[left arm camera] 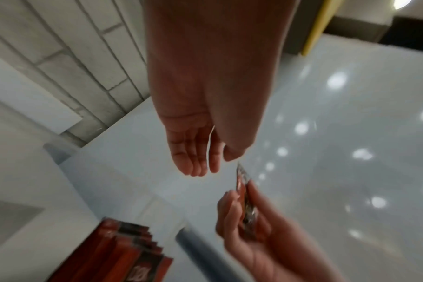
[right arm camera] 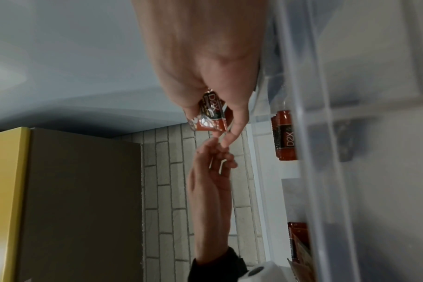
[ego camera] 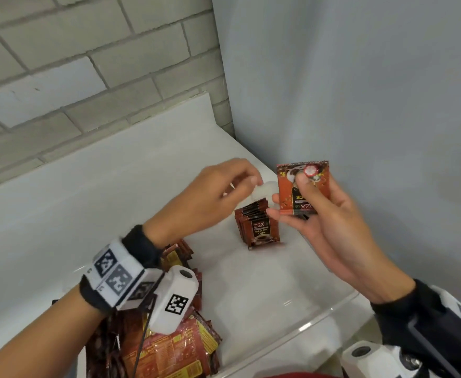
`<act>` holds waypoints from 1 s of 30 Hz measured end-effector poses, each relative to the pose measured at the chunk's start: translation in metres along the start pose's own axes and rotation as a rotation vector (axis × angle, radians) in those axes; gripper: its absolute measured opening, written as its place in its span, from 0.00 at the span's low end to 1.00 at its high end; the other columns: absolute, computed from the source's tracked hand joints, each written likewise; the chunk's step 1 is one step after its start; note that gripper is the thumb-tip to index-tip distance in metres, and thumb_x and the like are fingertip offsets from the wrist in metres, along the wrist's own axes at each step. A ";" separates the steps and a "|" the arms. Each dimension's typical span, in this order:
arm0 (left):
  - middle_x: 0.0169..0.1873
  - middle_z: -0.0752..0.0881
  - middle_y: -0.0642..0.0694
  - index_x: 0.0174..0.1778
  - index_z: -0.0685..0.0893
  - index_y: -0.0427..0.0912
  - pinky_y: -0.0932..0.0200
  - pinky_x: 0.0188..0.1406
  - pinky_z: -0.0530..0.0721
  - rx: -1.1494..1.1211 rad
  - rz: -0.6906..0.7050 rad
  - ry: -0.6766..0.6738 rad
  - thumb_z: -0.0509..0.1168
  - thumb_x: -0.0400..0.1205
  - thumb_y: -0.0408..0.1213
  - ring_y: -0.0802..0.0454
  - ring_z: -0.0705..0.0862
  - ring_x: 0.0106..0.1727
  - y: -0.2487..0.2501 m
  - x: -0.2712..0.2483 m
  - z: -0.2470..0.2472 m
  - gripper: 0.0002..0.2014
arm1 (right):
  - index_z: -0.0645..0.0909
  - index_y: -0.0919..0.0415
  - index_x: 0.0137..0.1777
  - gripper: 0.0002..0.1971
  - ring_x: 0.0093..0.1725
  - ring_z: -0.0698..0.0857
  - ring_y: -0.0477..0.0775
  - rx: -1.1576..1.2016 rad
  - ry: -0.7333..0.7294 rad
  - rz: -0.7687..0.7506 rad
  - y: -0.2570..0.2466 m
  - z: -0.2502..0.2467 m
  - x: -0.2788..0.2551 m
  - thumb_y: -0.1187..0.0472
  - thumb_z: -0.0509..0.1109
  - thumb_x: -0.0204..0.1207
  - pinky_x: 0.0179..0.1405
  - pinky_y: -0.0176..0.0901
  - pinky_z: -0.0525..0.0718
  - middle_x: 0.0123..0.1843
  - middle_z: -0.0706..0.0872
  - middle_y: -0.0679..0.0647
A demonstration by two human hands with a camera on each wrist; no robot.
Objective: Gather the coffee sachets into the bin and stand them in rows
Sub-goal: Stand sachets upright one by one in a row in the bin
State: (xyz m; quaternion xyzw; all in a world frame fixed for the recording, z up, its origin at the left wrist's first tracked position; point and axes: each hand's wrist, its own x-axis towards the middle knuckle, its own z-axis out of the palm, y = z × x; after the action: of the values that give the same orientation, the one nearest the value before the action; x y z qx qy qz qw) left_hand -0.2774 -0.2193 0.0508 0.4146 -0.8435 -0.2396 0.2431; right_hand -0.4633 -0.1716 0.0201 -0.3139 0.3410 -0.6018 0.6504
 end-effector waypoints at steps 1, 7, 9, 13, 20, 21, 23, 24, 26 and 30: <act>0.43 0.85 0.49 0.55 0.84 0.42 0.67 0.42 0.82 -0.104 -0.050 0.023 0.62 0.86 0.45 0.58 0.83 0.42 0.006 -0.001 -0.005 0.11 | 0.83 0.58 0.56 0.11 0.49 0.89 0.56 -0.036 -0.021 0.009 0.000 0.000 -0.001 0.58 0.67 0.76 0.49 0.52 0.89 0.49 0.90 0.53; 0.40 0.89 0.46 0.48 0.89 0.37 0.63 0.40 0.83 -0.321 -0.141 0.008 0.70 0.77 0.42 0.57 0.85 0.39 0.021 -0.007 -0.009 0.12 | 0.78 0.59 0.62 0.21 0.51 0.90 0.56 -0.230 -0.107 0.033 0.003 0.004 -0.006 0.58 0.73 0.68 0.47 0.48 0.89 0.52 0.90 0.55; 0.36 0.89 0.50 0.47 0.88 0.35 0.67 0.38 0.81 -0.384 -0.181 0.050 0.70 0.78 0.37 0.60 0.84 0.36 0.021 -0.009 -0.009 0.08 | 0.76 0.60 0.62 0.24 0.52 0.90 0.57 -0.154 -0.099 0.037 0.004 0.004 -0.005 0.63 0.74 0.65 0.49 0.48 0.89 0.52 0.90 0.56; 0.31 0.86 0.50 0.45 0.88 0.37 0.67 0.39 0.82 -0.520 -0.296 0.126 0.70 0.76 0.36 0.59 0.82 0.33 0.018 -0.014 -0.013 0.06 | 0.78 0.66 0.58 0.17 0.55 0.90 0.59 -0.054 -0.074 -0.013 -0.002 0.002 -0.005 0.68 0.71 0.67 0.52 0.43 0.88 0.55 0.89 0.62; 0.31 0.87 0.48 0.41 0.88 0.38 0.67 0.42 0.82 -0.485 -0.354 0.040 0.71 0.78 0.35 0.57 0.83 0.32 0.014 -0.024 -0.011 0.04 | 0.84 0.65 0.48 0.10 0.44 0.92 0.57 -0.267 -0.065 -0.022 -0.016 -0.005 -0.002 0.63 0.72 0.67 0.43 0.39 0.90 0.46 0.92 0.60; 0.32 0.87 0.46 0.43 0.88 0.38 0.67 0.42 0.83 -0.475 -0.367 0.012 0.70 0.78 0.37 0.56 0.84 0.33 0.013 -0.026 -0.010 0.06 | 0.85 0.65 0.48 0.11 0.43 0.92 0.57 -0.311 -0.063 -0.029 -0.017 -0.006 -0.001 0.62 0.73 0.67 0.41 0.38 0.90 0.45 0.92 0.60; 0.36 0.90 0.46 0.47 0.90 0.40 0.66 0.45 0.84 -0.391 -0.399 -0.107 0.69 0.77 0.46 0.55 0.87 0.37 0.009 -0.030 -0.010 0.13 | 0.86 0.64 0.48 0.11 0.41 0.92 0.55 -0.401 -0.046 -0.061 -0.020 -0.008 0.001 0.61 0.73 0.67 0.39 0.37 0.89 0.43 0.92 0.58; 0.40 0.91 0.49 0.49 0.90 0.43 0.65 0.48 0.85 -0.308 -0.399 -0.201 0.68 0.76 0.52 0.57 0.88 0.40 0.008 -0.032 -0.010 0.17 | 0.86 0.64 0.48 0.11 0.39 0.91 0.53 -0.446 -0.034 -0.089 -0.022 -0.010 0.002 0.61 0.74 0.67 0.39 0.36 0.89 0.42 0.93 0.57; 0.48 0.89 0.56 0.54 0.89 0.52 0.62 0.54 0.84 -0.134 -0.336 -0.438 0.65 0.75 0.60 0.62 0.86 0.48 0.008 -0.037 -0.007 0.20 | 0.87 0.64 0.47 0.10 0.36 0.90 0.49 -0.563 -0.041 -0.153 -0.025 -0.013 0.003 0.62 0.75 0.68 0.38 0.35 0.88 0.40 0.93 0.55; 0.64 0.78 0.52 0.72 0.78 0.59 0.73 0.54 0.74 0.169 -0.162 -0.953 0.59 0.86 0.52 0.62 0.76 0.58 0.017 -0.038 0.010 0.18 | 0.89 0.55 0.43 0.06 0.40 0.90 0.43 -0.897 -0.220 -0.287 -0.028 -0.017 -0.007 0.56 0.75 0.68 0.46 0.32 0.85 0.38 0.92 0.45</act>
State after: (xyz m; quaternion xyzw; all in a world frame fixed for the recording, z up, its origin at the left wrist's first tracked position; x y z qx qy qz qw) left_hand -0.2728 -0.1768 0.0454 0.3413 -0.8425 -0.3515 -0.2241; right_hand -0.4931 -0.1671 0.0340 -0.6691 0.4491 -0.4423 0.3936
